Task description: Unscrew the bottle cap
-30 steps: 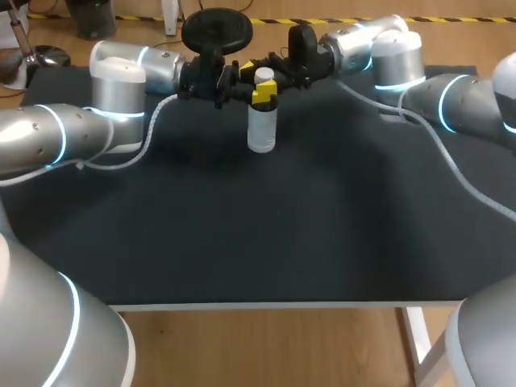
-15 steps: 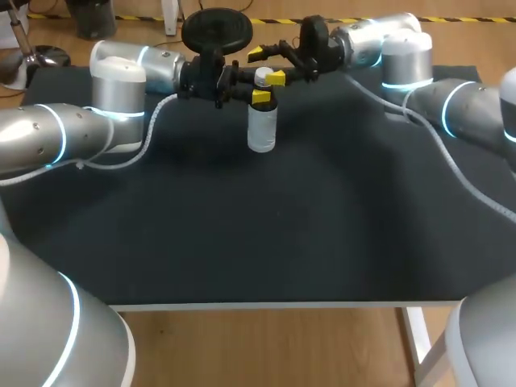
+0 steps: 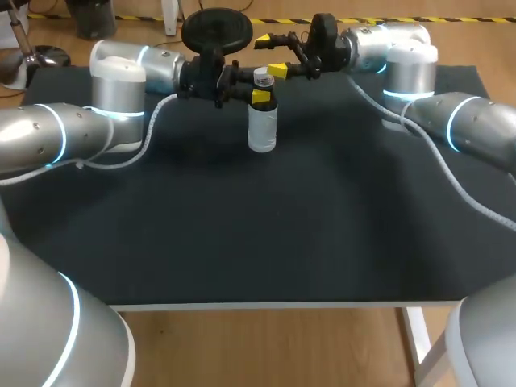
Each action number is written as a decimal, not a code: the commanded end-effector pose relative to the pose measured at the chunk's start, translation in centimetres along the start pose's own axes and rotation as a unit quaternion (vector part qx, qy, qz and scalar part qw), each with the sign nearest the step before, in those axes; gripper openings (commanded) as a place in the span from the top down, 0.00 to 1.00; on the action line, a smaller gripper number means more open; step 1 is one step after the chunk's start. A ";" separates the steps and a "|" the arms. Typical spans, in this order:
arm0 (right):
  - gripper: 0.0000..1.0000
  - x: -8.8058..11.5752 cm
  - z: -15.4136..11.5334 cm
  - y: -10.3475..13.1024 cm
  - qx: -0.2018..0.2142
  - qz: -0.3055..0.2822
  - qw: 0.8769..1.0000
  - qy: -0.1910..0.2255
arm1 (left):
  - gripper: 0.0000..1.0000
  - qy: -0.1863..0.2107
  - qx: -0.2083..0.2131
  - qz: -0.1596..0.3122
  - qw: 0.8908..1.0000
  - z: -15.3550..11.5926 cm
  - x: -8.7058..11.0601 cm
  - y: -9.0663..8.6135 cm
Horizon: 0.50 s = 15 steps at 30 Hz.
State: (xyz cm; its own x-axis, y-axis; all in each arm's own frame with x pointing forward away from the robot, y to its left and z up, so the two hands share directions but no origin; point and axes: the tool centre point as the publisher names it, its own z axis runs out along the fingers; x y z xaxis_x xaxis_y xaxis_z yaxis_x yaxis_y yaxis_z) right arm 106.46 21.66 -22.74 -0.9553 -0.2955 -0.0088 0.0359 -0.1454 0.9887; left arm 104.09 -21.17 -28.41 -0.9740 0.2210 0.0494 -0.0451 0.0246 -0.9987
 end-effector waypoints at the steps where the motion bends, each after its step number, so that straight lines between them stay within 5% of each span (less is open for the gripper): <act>1: 0.00 1.8 0.2 1.4 0.027 0.004 0.973 -0.227 | 1.00 0.002 0.001 0.000 1.000 0.0 -0.2 0.1; 9: 0.00 2.7 0.2 2.0 0.072 0.031 0.961 -0.265 | 1.00 0.002 0.001 0.000 1.000 0.0 -0.2 0.1; 12: 0.00 2.8 0.2 2.3 0.090 0.075 0.943 -0.312 | 1.00 0.002 0.001 0.000 1.000 0.0 -0.2 0.1; 15: 0.00 2.7 0.3 2.6 0.139 0.090 0.907 -0.387 | 1.00 0.002 0.001 0.000 1.000 0.0 -0.2 0.1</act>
State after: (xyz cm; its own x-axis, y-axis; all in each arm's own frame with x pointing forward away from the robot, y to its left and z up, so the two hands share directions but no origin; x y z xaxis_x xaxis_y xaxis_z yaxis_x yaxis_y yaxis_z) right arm 104.68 20.82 -21.02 -0.9365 -0.3039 0.1750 0.1814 0.0073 0.9834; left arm 104.09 -21.17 -28.41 -0.9740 0.2210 0.0495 -0.0452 0.0246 -0.9987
